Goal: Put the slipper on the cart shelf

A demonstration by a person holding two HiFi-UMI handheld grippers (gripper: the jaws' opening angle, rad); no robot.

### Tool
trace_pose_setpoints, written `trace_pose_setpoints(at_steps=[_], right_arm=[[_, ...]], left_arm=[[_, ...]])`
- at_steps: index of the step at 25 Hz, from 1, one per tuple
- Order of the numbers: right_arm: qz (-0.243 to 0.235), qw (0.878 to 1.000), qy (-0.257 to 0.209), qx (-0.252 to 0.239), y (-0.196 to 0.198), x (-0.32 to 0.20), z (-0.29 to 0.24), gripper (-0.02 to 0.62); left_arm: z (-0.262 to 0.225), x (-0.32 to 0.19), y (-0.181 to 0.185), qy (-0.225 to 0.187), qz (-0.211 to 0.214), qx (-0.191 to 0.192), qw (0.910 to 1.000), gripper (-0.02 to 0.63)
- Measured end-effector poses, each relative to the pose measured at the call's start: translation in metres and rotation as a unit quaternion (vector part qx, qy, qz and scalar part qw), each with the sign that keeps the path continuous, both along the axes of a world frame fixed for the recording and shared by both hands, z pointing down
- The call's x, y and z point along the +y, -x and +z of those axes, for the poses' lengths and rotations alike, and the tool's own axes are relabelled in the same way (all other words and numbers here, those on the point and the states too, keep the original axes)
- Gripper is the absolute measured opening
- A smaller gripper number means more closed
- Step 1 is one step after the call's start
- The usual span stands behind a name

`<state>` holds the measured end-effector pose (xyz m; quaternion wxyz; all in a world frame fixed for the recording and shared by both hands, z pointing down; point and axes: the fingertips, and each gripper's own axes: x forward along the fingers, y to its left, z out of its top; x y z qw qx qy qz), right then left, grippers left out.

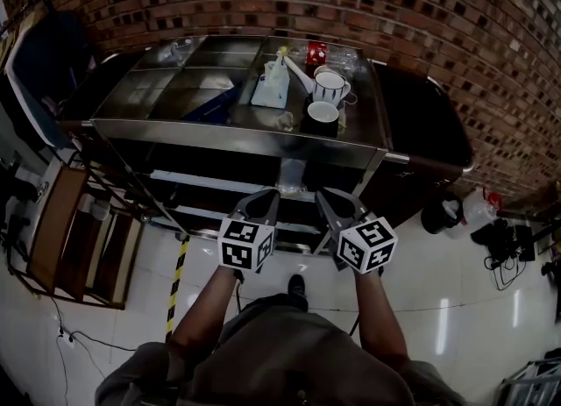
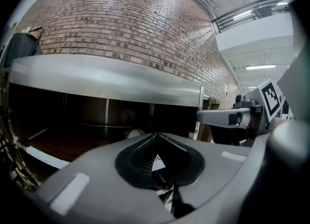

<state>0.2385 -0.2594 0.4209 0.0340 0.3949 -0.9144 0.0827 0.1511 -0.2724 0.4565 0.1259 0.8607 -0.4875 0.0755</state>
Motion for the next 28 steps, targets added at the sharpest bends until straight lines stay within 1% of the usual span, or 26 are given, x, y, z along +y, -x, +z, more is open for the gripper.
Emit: trace_pose_setpoints(at_steps=[14, 22, 28], right_arm=[[-0.007, 1.000, -0.013, -0.003, 0.000, 0.005, -0.010, -0.002], [-0.002, 1.000, -0.016, -0.002, -0.002, 0.004, -0.012, -0.002], [0.001, 1.000, -0.015, -0.002, -0.005, 0.004, -0.013, -0.002]], left_arm=[[-0.001, 0.006, -0.005, 0.006, 0.010, -0.010, 0.9999, 0.008], [-0.003, 0.004, -0.008, 0.003, 0.015, -0.010, 0.9998, 0.008], [-0.001, 0.006, -0.012, 0.007, 0.020, -0.010, 0.9997, 0.008]])
